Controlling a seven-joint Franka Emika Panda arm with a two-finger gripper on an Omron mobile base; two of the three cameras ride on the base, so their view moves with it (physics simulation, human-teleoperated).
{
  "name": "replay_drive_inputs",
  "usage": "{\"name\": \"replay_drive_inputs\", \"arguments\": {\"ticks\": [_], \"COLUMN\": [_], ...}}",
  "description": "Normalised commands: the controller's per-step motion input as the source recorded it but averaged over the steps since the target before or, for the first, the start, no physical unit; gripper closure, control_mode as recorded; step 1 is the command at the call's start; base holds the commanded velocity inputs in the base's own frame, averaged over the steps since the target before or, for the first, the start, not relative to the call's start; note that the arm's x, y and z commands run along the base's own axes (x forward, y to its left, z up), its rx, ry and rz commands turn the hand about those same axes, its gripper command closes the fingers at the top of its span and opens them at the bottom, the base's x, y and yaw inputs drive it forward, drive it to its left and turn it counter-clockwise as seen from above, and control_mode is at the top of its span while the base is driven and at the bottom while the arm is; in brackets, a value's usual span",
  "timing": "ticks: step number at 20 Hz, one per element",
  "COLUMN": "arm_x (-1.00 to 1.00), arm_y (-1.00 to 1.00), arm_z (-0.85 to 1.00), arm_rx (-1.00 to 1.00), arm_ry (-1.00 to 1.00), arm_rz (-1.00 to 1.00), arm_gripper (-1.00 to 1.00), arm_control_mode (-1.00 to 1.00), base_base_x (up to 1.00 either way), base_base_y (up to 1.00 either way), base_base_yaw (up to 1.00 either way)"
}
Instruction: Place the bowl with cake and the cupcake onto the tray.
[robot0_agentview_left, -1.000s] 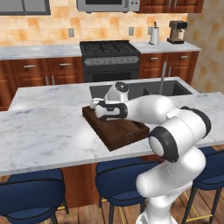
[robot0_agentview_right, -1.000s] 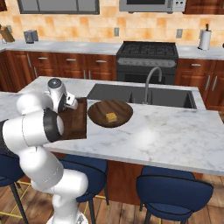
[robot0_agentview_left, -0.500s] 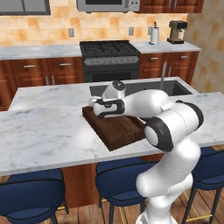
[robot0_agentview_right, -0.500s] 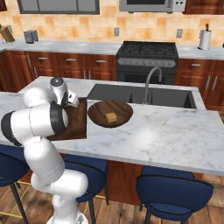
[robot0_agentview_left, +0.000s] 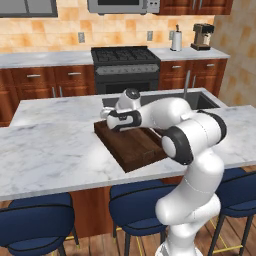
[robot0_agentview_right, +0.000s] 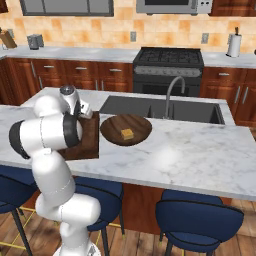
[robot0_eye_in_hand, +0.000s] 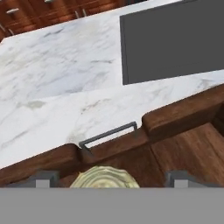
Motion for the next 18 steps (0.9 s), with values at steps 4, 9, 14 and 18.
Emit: {"name": "replay_drive_inputs", "arguments": {"ticks": [4, 9, 14, 18], "arm_x": [0.27, 0.03, 0.00, -0.02], "arm_y": [0.00, 0.00, 0.00, -0.04], "arm_z": [0.00, 0.38, 0.58, 0.36], "arm_rx": [-0.10, -0.07, -0.02, 0.00], "arm_ry": [0.00, -0.08, -0.11, -0.08], "arm_rz": [0.00, 0.00, 0.00, 0.00], "arm_gripper": [-1.00, -1.00, -1.00, -1.00], "arm_control_mode": [-1.00, -1.00, -1.00, -1.00], "base_base_x": [0.00, 0.00, 0.00, 0.00], "base_base_y": [0.00, 0.00, 0.00, 0.00], "base_base_yaw": [0.00, 0.00, 0.00, 0.00]}}
